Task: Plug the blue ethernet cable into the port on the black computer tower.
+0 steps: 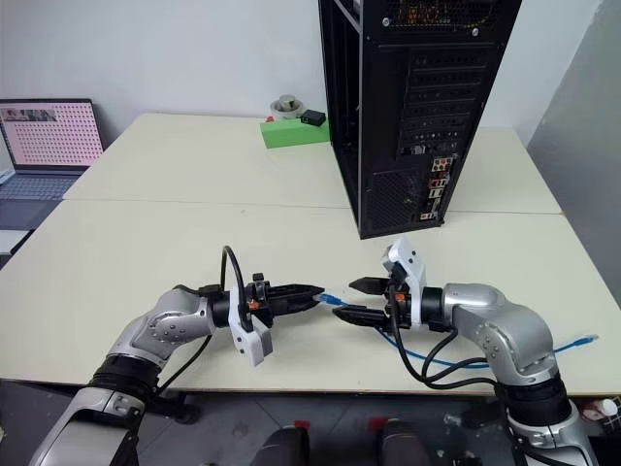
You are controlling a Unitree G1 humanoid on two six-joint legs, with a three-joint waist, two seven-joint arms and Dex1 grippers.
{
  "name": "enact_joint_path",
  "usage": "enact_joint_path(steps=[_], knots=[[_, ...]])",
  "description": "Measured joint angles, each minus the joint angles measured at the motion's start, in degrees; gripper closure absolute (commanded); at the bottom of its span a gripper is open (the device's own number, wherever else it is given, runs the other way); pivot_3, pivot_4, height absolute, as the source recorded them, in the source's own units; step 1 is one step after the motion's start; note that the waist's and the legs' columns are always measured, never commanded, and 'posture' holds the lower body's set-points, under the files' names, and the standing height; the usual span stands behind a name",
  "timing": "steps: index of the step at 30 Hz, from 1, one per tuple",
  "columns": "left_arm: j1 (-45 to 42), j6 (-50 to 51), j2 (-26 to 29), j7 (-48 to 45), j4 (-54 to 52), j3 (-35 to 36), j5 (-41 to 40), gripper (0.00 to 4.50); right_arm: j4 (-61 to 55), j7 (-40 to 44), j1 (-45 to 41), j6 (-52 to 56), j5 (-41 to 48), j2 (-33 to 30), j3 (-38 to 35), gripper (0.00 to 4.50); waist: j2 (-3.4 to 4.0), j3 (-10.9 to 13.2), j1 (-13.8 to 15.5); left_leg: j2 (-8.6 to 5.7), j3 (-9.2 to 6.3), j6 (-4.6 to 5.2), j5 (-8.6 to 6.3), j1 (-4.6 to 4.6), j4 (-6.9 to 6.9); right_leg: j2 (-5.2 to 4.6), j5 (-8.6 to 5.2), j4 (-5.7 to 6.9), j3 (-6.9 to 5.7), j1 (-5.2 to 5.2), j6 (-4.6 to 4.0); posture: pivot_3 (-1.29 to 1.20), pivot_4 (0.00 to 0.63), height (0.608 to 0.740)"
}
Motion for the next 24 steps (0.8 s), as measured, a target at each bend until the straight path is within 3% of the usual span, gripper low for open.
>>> enact_joint_path(steps=[7,22,24], knots=[[-0.3,-1.4,0.5,6.3,0.1,0.0,3.9,4.24,0.7,-1.8,-0.5,0.9,2.0,1.8,0.2,0.94,0.0,0.0,-0.1,0.0,0.0,0.0,0.0,0.01,0.0,0.0,0.0,0.02,-0.01,0.0,0.0,0.0,0.15,0.74],[-1.0,-1.2,1.9,12.3,-0.4,-0.8,7.0,4.24,2.8,-3.6,-1.3,1.9,3.9,2.2,0.2,4.48,0.0,0.0,-0.1,0.0,0.0,0.0,0.0,0.01,0.0,0.0,0.0,0.04,-0.01,0.0,0.0,0.0,0.15,0.74],[-1.0,-1.1,2.2,12.8,-0.5,-1.2,7.2,4.24,3.0,-3.7,-1.4,2.1,4.3,2.2,0.2,4.5,0.0,0.0,-0.1,0.0,0.0,0.0,0.0,0.01,0.0,0.0,0.0,0.04,-0.01,0.0,0.0,0.0,0.15,0.74]])
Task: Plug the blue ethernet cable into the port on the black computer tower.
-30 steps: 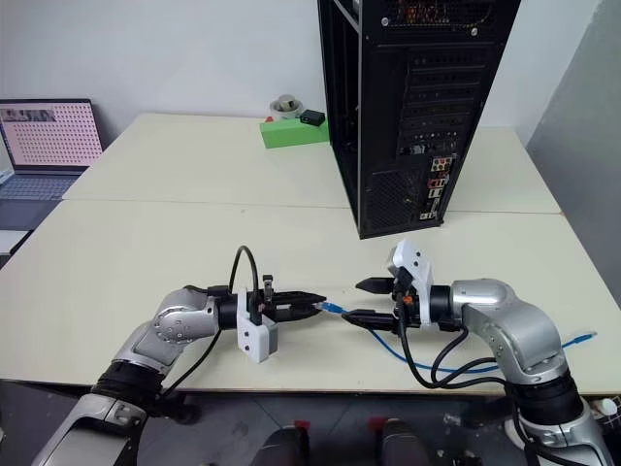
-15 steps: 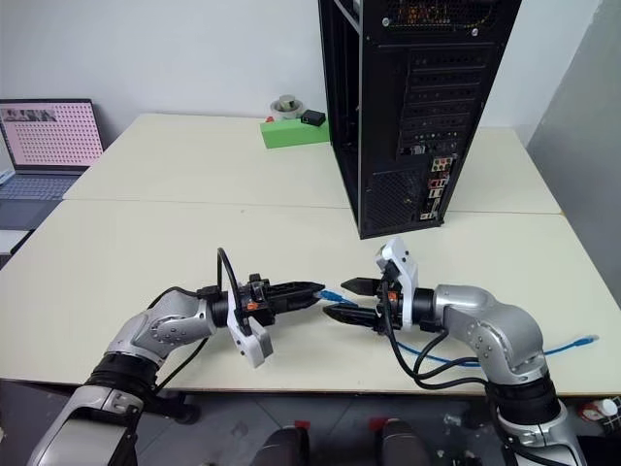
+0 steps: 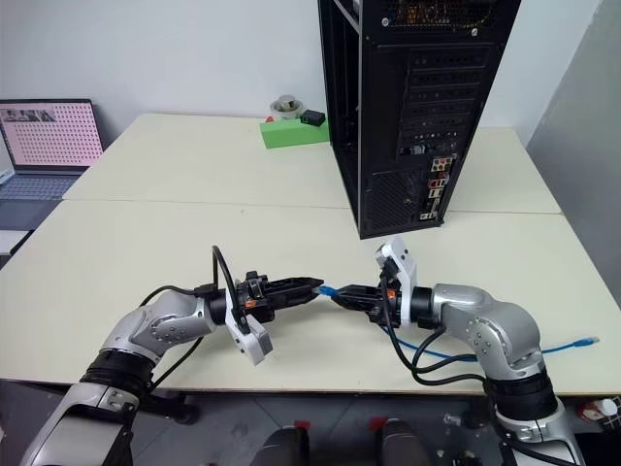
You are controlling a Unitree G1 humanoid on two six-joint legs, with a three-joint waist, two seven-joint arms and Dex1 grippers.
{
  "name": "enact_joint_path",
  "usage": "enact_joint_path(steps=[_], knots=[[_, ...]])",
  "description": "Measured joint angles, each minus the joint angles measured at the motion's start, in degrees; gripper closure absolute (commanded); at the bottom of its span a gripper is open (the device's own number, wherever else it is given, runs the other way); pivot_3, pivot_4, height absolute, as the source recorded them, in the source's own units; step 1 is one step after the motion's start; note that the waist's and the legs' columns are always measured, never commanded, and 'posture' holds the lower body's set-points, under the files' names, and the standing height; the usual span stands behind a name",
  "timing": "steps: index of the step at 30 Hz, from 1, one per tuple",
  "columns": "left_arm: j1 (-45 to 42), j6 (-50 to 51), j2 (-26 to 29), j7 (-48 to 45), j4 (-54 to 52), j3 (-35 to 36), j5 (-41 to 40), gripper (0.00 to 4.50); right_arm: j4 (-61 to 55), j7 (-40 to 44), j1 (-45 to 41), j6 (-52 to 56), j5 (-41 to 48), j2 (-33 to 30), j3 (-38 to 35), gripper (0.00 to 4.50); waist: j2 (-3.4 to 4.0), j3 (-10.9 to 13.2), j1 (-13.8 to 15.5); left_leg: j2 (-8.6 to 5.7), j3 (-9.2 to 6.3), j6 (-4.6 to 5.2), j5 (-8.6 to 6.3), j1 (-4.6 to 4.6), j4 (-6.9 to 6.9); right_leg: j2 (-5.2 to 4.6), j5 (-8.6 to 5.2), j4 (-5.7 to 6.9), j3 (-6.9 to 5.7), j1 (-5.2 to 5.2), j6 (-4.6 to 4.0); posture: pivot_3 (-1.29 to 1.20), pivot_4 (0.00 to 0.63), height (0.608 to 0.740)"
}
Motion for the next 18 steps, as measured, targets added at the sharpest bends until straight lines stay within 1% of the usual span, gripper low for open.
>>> enact_joint_path(steps=[9,11,13,14,16,18], knots=[[0.1,1.0,0.5,1.1,-0.3,-0.8,0.0,4.24,1.1,-0.1,-1.1,1.1,0.7,-0.1,-0.1,4.5,0.0,0.0,0.0,0.0,0.0,0.0,0.0,0.01,0.0,0.0,0.0,0.02,0.0,0.0,0.0,0.0,0.15,0.74],[0.1,1.4,0.7,1.0,-0.3,-1.5,-0.1,3.54,1.3,-0.1,-1.1,1.5,0.7,-0.1,0.0,4.5,0.0,0.0,0.0,0.0,0.0,0.0,0.0,0.01,0.0,0.0,0.0,0.02,0.0,0.0,0.0,0.0,0.15,0.74],[0.1,1.7,0.8,0.6,-0.3,-2.5,-0.7,3.28,1.4,0.0,-1.1,1.8,0.9,-0.2,0.0,4.5,0.0,0.0,0.0,0.0,0.0,0.0,0.0,0.01,0.0,0.0,0.0,0.03,0.0,0.0,0.0,0.0,0.15,0.74],[0.1,2.0,0.8,0.2,-0.2,-3.2,-1.5,3.02,1.4,0.0,-1.1,1.9,1.2,-0.3,0.1,4.5,0.0,0.0,0.0,0.0,0.0,0.0,0.0,0.01,0.0,0.0,0.0,0.03,0.0,0.0,0.0,0.0,0.15,0.74],[0.2,2.2,1.0,-0.7,-0.2,-4.4,-3.0,2.64,1.4,0.1,-1.2,2.1,1.4,-0.5,0.1,4.5,0.0,0.0,0.0,0.0,0.0,0.0,0.0,0.01,0.0,0.0,0.0,0.03,0.0,0.0,0.0,0.0,0.15,0.74],[0.4,2.4,1.5,-1.1,-0.2,-5.2,-4.1,2.14,1.4,0.2,-1.3,2.1,1.7,-0.7,0.0,4.5,0.0,0.0,0.0,0.0,0.0,0.0,0.0,0.01,0.0,0.0,0.0,0.03,0.0,0.0,0.0,0.0,0.15,0.74]])
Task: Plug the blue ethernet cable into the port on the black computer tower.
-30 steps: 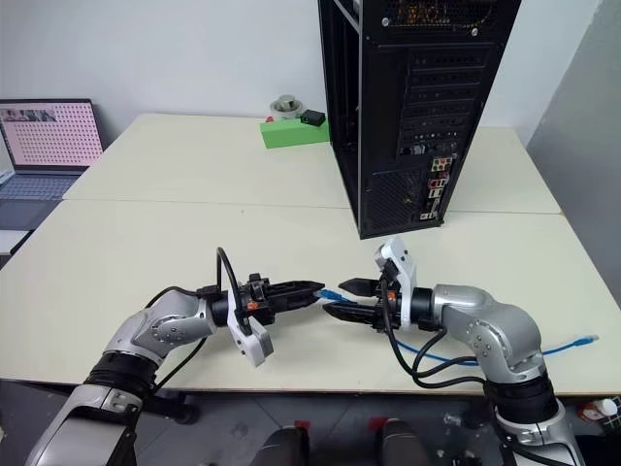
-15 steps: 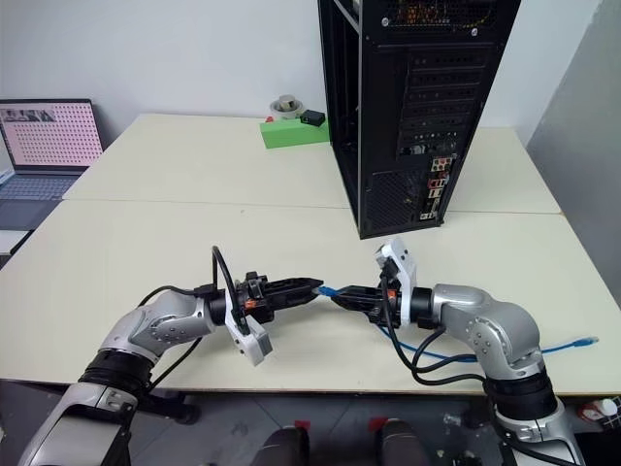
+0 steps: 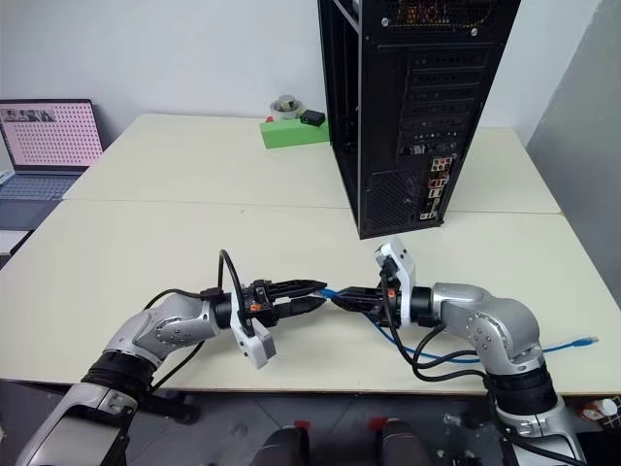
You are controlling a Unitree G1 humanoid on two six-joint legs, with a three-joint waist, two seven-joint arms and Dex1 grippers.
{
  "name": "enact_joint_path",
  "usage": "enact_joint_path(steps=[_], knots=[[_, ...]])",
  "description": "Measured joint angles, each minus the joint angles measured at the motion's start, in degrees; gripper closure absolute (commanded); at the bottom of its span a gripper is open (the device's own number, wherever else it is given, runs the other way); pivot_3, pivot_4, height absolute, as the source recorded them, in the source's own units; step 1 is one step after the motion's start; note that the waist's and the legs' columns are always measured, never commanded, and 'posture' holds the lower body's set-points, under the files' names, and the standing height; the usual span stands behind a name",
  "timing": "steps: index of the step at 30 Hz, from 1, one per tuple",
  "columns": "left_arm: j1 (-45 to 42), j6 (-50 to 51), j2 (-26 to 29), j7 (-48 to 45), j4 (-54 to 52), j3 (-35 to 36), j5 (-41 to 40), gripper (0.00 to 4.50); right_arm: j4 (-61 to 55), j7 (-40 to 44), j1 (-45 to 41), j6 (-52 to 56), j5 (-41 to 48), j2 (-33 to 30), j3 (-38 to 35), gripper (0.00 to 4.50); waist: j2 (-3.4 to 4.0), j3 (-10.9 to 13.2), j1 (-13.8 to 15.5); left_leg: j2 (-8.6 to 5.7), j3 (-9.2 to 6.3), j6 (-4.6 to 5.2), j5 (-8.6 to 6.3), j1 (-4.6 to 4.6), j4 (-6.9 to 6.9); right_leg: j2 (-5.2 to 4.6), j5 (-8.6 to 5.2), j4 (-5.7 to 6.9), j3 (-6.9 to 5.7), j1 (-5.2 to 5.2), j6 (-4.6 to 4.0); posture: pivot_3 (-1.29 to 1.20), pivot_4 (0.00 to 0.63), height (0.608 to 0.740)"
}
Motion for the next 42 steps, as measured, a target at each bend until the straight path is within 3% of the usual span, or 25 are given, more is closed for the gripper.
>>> enact_joint_path(steps=[5,6,7,11,16,24,32,42], knots=[[0.3,3.3,1.0,-4.2,0.7,-2.6,-5.9,1.14,-0.1,0.1,-0.2,0.0,0.1,-2.1,-0.2,4.5,0.0,0.0,0.0,0.0,0.0,0.0,0.0,0.0,0.0,0.0,0.0,0.0,0.0,0.0,0.0,0.0,0.15,0.74],[0.7,5.0,1.1,-5.8,0.7,-3.0,-8.0,1.14,-0.3,0.1,-0.2,-0.2,0.0,-2.6,-0.5,4.5,0.0,0.0,0.0,0.0,0.0,0.0,0.0,0.0,0.0,0.0,0.0,0.0,0.0,0.0,0.0,0.0,0.15,0.74],[2.4,11.3,0.9,-10.0,-0.5,-3.6,-14.4,1.14,-1.3,-0.4,0.2,-1.5,-0.5,-4.2,-1.0,4.5,0.01,0.0,-0.1,0.0,0.0,0.0,0.0,0.0,0.0,-0.01,-0.01,0.01,0.01,0.0,-0.01,0.0,0.15,0.74],[6.8,31.3,-0.7,-18.0,-6.6,-3.5,-27.7,1.14,-2.1,-4.9,0.5,-5.6,-3.8,-5.9,-5.6,4.5,0.01,0.0,-0.2,0.0,0.0,0.0,0.0,-0.01,0.0,-0.01,-0.02,0.04,-0.01,-0.02,-0.01,0.0,0.15,0.74],[6.9,66.0,-7.2,-18.2,-23.6,-1.6,-41.2,1.14,-0.5,-18.4,-0.7,-12.2,-13.7,-3.6,-8.3,4.5,0.01,0.0,-0.2,0.0,-0.01,0.0,0.0,0.01,0.03,0.01,-0.02,0.13,0.01,-0.02,-0.01,0.0,0.15,0.74],[-2.0,97.8,-15.7,-8.7,-32.4,2.2,-47.2,1.14,9.4,-32.8,-7.6,-18.8,-24.5,1.6,-9.8,4.5,0.01,0.0,-0.3,-0.01,-0.02,0.0,0.0,0.04,0.03,0.06,-0.04,0.19,0.05,-0.05,-0.03,0.0,0.15,0.74],[-6.0,107.5,-20.0,-5.7,-36.2,2.3,-46.5,1.14,19.8,-35.2,-11.8,-21.3,-26.6,3.2,-10.6,4.5,0.01,0.0,-0.2,-0.03,-0.02,0.0,0.0,0.03,0.02,0.05,-0.05,0.18,0.06,-0.05,-0.07,0.0,0.15,0.74],[-6.0,108.6,-20.5,-5.8,-37.8,1.2,-43.8,1.14,25.0,-33.8,-14.3,-22.6,-26.6,4.1,-12.4,4.5,0.01,0.0,-0.3,-0.03,-0.02,0.0,0.01,0.03,0.01,0.05,-0.05,0.18,0.08,-0.05,-0.08,0.0,0.15,0.74]])
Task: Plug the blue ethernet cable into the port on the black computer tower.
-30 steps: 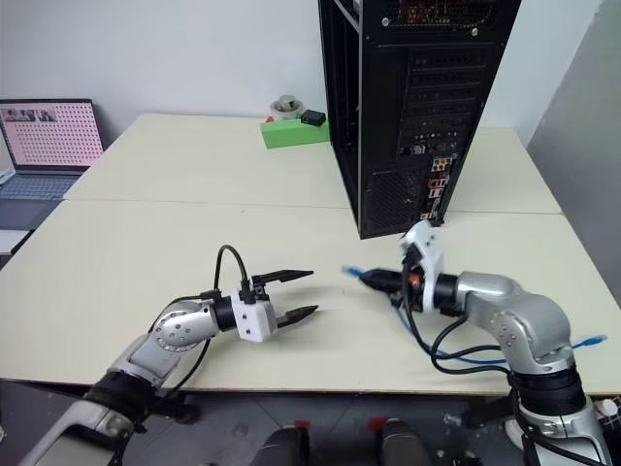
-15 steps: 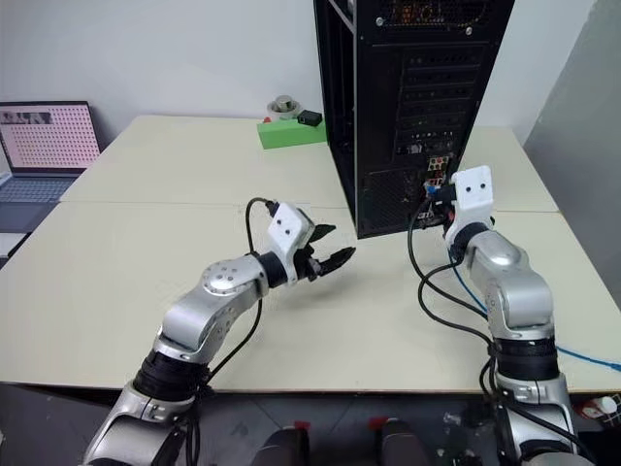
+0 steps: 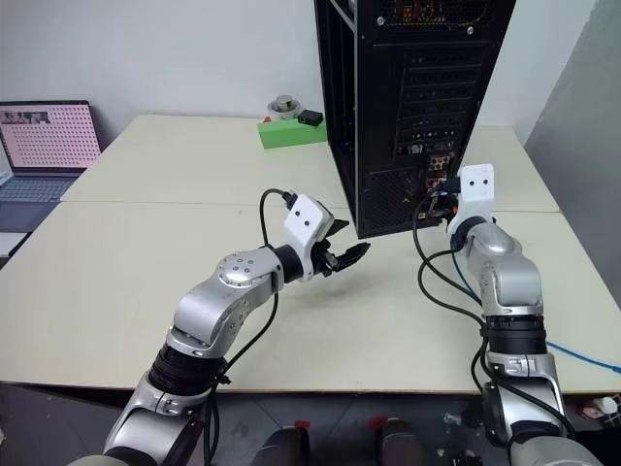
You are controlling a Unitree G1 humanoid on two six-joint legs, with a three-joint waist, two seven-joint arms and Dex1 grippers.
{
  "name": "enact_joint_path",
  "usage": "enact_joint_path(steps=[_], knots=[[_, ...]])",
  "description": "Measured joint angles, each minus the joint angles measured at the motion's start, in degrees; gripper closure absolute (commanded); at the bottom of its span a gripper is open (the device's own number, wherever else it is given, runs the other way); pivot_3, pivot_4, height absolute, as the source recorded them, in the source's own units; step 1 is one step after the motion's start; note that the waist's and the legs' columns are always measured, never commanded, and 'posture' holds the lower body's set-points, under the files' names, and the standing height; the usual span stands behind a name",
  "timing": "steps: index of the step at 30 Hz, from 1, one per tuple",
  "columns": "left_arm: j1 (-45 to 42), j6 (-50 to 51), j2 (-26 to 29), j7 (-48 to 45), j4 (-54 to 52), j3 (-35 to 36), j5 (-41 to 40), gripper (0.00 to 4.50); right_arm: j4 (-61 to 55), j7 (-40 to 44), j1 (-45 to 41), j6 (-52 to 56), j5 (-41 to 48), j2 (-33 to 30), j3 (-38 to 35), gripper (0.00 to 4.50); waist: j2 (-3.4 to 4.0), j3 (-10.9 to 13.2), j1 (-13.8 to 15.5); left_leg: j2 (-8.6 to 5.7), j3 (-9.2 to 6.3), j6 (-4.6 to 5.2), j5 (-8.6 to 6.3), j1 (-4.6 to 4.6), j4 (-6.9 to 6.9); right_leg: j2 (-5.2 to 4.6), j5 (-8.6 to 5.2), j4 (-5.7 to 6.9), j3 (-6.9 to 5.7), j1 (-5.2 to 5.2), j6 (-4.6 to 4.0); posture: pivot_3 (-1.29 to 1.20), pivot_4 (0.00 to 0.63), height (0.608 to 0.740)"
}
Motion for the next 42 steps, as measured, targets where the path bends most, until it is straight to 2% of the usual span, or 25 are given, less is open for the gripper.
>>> enact_joint_path(steps=[42], knots=[[0.4,-0.2,-1.7,-1.4,-0.1,-1.0,3.5,1.14,1.1,0.3,-4.7,7.7,3.8,1.3,-2.3,4.5,0.02,0.0,-1.3,0.0,0.0,0.0,0.0,0.0,-0.02,0.01,-0.01,0.01,0.03,-0.04,0.0,0.0,0.15,0.74]])
